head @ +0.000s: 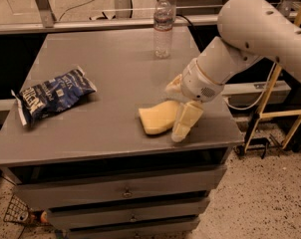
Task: Move sponge near blue chip bag
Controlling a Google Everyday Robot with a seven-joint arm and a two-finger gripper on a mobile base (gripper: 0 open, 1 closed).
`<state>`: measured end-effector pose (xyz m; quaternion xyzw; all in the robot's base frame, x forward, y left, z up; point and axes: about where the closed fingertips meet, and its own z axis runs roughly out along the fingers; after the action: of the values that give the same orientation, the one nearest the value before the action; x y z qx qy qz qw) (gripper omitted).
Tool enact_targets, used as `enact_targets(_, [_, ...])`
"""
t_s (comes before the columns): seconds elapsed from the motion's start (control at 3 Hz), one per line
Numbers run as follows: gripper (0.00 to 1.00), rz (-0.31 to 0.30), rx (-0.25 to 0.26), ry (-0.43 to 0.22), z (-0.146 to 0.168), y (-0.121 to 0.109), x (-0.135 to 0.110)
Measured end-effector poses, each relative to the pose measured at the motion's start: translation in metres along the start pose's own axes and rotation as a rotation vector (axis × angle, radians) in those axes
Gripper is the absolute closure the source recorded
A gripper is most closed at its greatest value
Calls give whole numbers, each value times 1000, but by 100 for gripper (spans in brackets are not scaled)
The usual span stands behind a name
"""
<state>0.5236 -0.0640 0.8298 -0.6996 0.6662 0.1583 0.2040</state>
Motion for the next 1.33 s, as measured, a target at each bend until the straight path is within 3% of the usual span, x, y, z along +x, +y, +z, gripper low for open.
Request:
enact_targets(0.67, [58, -14, 7, 7, 4, -5, -1])
enact_targets(1.0, [82, -32, 64, -17, -13, -15, -12])
enact_targets(1.33, [100, -66, 155, -44, -48, -34, -31])
